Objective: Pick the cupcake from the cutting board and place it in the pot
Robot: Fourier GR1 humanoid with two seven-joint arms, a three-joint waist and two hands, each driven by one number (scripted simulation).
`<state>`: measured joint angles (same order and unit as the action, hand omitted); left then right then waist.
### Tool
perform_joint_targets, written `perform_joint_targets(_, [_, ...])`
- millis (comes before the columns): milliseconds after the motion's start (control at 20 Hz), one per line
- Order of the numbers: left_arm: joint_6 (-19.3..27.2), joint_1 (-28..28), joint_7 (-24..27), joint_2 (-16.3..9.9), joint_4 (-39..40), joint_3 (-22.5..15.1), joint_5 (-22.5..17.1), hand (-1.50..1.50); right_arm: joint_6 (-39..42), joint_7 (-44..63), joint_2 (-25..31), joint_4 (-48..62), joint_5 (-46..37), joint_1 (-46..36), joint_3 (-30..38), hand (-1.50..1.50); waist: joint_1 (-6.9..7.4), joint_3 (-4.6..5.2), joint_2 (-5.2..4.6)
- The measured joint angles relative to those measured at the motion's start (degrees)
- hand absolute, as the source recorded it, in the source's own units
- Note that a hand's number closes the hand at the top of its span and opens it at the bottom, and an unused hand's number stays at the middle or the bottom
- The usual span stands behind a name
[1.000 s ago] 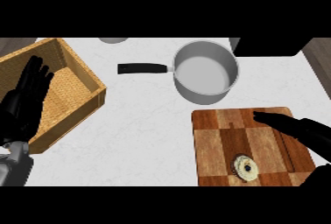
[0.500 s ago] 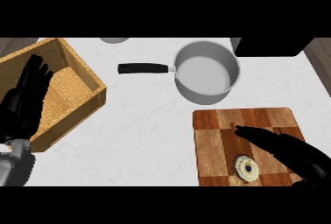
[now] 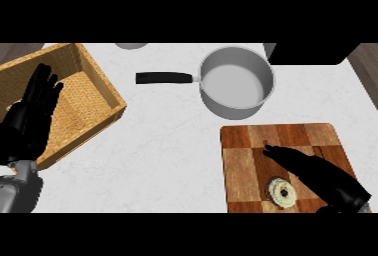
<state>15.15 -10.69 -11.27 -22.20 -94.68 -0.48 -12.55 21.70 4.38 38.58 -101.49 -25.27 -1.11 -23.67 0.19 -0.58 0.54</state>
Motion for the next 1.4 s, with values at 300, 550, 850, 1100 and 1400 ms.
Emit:
perform_joint_targets(300, [-1.32, 0.40, 0.56, 1.02, 0.40, 1.26, 1.19, 0.00, -1.08, -1.77, -4.10, 3.48, -4.65, 0.33, -0.79, -1.50, 0.04, -0.01, -0.01])
perform_joint_targets(550, [-1.59, 0.28, -1.43, 1.92, -1.05, 1.83, 1.83, 0.00, -0.94, -2.45, -6.35, 7.53, -7.93, -1.17, -0.13, -1.50, 0.08, 0.12, -0.13])
perform_joint_targets(850, [-3.16, -0.42, -1.42, 2.74, -0.21, 3.36, 2.67, 0.00, -1.77, -6.27, -8.50, 11.95, -12.21, -0.95, 0.10, 1.50, 0.00, 0.14, -0.14])
perform_joint_targets(1100, [-3.69, 0.16, -1.15, 3.67, -0.65, 3.88, 3.40, 0.00, -3.64, -11.48, -8.79, 13.30, -16.73, -1.33, -1.59, 1.50, 0.02, 0.16, -0.11])
perform_joint_targets(1400, [-3.49, 0.54, -2.53, 5.25, -2.31, 3.60, 5.11, 0.00, -4.93, -12.92, -12.15, 14.70, -20.95, -1.65, -2.28, 1.50, -0.05, 0.58, 0.10])
